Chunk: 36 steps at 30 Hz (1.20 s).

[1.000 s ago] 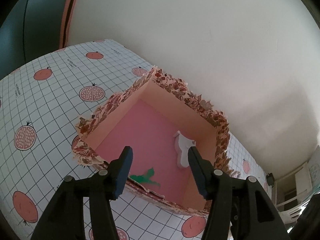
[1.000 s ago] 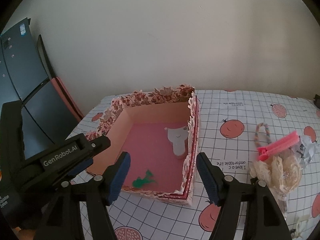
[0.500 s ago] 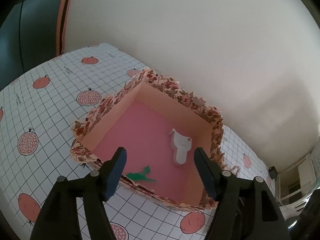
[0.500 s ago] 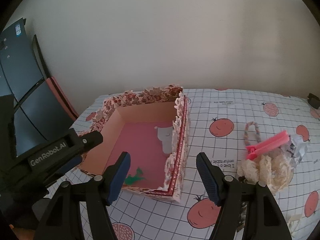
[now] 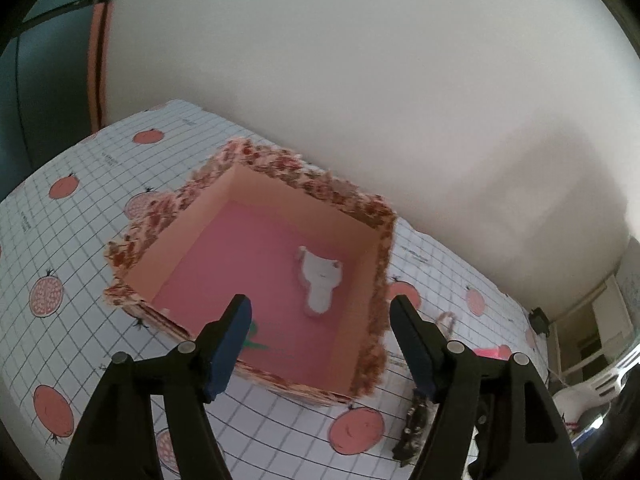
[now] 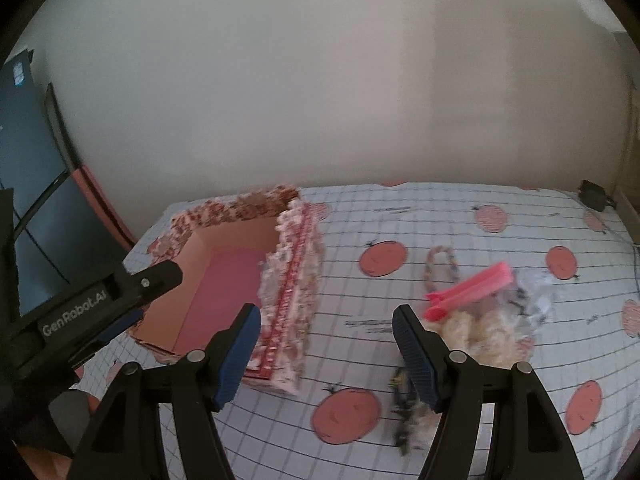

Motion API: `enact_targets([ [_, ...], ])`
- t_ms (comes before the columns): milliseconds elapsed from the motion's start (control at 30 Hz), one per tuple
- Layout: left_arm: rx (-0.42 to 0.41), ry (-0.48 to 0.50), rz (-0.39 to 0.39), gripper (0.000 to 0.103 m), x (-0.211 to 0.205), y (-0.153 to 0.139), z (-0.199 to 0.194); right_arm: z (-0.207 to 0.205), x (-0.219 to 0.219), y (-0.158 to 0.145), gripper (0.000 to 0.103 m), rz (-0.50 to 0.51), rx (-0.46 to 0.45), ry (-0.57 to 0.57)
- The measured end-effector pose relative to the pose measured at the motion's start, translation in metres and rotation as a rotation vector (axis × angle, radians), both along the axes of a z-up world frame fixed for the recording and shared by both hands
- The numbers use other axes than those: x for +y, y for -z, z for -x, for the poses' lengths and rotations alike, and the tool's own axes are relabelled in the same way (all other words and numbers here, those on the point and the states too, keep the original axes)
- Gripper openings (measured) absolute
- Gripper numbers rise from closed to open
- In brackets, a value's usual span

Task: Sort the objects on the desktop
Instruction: 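Withdraw both grippers from the box back toward the item cluster, then grasp the white plastic clip with the right gripper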

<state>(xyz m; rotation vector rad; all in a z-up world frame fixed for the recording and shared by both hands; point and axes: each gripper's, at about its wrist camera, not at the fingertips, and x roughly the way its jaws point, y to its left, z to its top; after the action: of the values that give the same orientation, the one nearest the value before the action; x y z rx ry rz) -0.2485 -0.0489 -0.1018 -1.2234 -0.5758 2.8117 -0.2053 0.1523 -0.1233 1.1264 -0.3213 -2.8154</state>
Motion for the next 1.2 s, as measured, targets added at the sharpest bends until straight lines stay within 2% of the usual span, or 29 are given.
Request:
enact_targets([
  [133,0.009,0.020,0.011,0.082,0.016,-0.004,-0.005,-0.009,0.029,-0.003,0.072,0.011,-0.001,0.054],
  [467,0.019,0.097,0.062,0.082,0.057,-0.006,-0.013,-0.029,0.100,-0.011,0.072,0.022,-0.011,0.207],
  [567,0.020,0.128,0.074,0.082,0.071,-0.004,-0.014,-0.034,0.115,-0.010,0.072,0.050,-0.018,0.240],
  [800,0.019,0.186,0.122,0.083,0.099,0.000,-0.018,-0.046,0.148,-0.018,0.072,0.044,-0.005,0.287],
  [1000,-0.001,0.237,0.152,0.083,0.120,0.007,-0.021,-0.055,0.172,-0.013,0.072,0.034,-0.054,0.336],
  [1200,-0.043,0.270,0.186,0.083,0.138,0.017,-0.023,-0.060,0.190,0.003,0.072,0.042,-0.149,0.365],
])
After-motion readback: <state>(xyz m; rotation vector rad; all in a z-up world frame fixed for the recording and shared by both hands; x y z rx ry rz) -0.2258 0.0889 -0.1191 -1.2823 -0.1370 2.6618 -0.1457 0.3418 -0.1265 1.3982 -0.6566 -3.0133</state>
